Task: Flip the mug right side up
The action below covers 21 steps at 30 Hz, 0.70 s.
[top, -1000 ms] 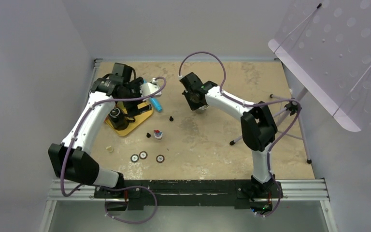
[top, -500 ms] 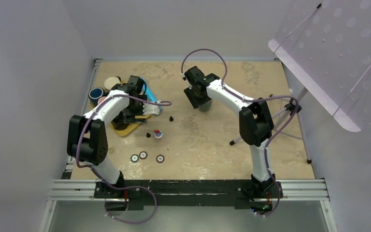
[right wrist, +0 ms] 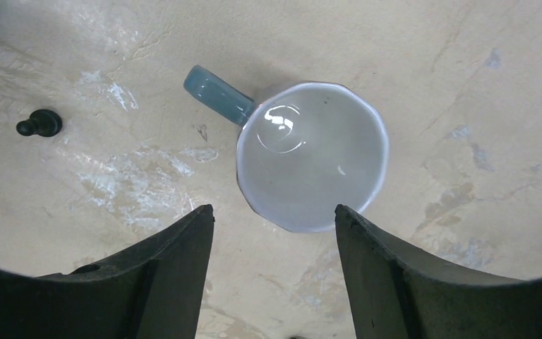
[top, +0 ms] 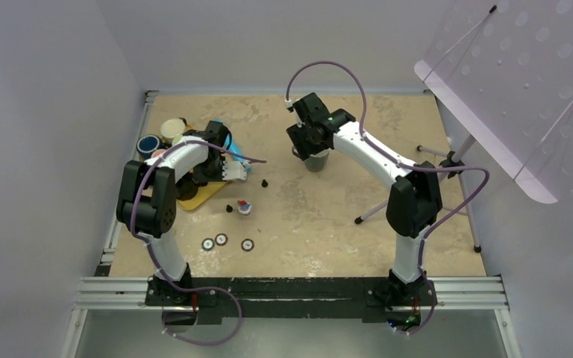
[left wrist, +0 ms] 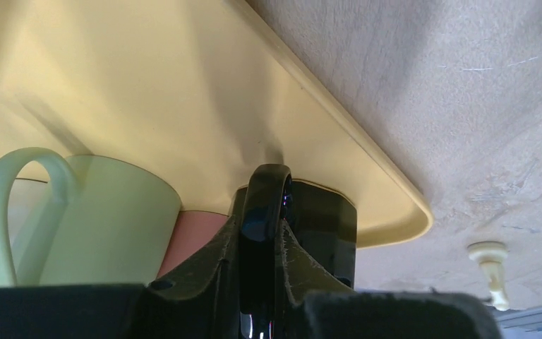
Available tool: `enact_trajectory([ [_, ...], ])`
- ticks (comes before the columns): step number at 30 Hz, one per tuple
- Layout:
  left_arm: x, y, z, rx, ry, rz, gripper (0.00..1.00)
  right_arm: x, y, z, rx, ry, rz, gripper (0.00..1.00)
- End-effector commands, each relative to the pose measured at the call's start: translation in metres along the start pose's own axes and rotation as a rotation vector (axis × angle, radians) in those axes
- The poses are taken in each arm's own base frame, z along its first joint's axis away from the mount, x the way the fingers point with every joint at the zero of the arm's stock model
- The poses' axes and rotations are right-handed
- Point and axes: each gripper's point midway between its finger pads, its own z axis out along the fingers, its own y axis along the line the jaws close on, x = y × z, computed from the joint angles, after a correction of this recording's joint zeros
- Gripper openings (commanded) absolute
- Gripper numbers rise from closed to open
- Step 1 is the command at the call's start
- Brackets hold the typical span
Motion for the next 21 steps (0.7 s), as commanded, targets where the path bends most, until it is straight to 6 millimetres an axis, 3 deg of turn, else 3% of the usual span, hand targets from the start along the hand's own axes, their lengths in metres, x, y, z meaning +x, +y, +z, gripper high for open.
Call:
enact_trajectory([
  [1, -0.008, 0.014, -0.033, -0.048, -0.072, -0.089, 0.00, -0.019, -0.012, -0.032, 0.028, -0.107, 0.038, 0.67],
  [6, -0.024, 0.045, -0.119, -0.205, -0.292, -0.293, 0.00, -0.048, -0.011, -0.082, -0.035, -0.336, 0.092, 0.67],
  [10, -0.041, 0.051, -0.197, -0.276, -0.531, -0.454, 0.00, -0.067, 0.003, -0.128, -0.109, -0.582, 0.150, 0.71],
  [13, -0.058, 0.049, -0.256, -0.302, -0.758, -0.573, 0.00, -0.078, 0.046, -0.166, -0.289, -0.749, 0.084, 0.72],
  [16, -0.084, 0.025, -0.310, -0.204, -1.010, -0.606, 0.00, -0.086, 0.104, -0.213, -0.654, -0.918, 0.027, 0.77],
  [19, -0.103, 0.000, -0.360, -0.111, -1.230, -0.583, 0.00, -0.089, 0.134, -0.255, -0.945, -1.034, 0.049, 0.81],
  [21, -0.108, -0.010, -0.382, -0.083, -1.316, -0.571, 0.00, -0.089, 0.145, -0.268, -1.052, -1.041, 0.059, 0.85],
])
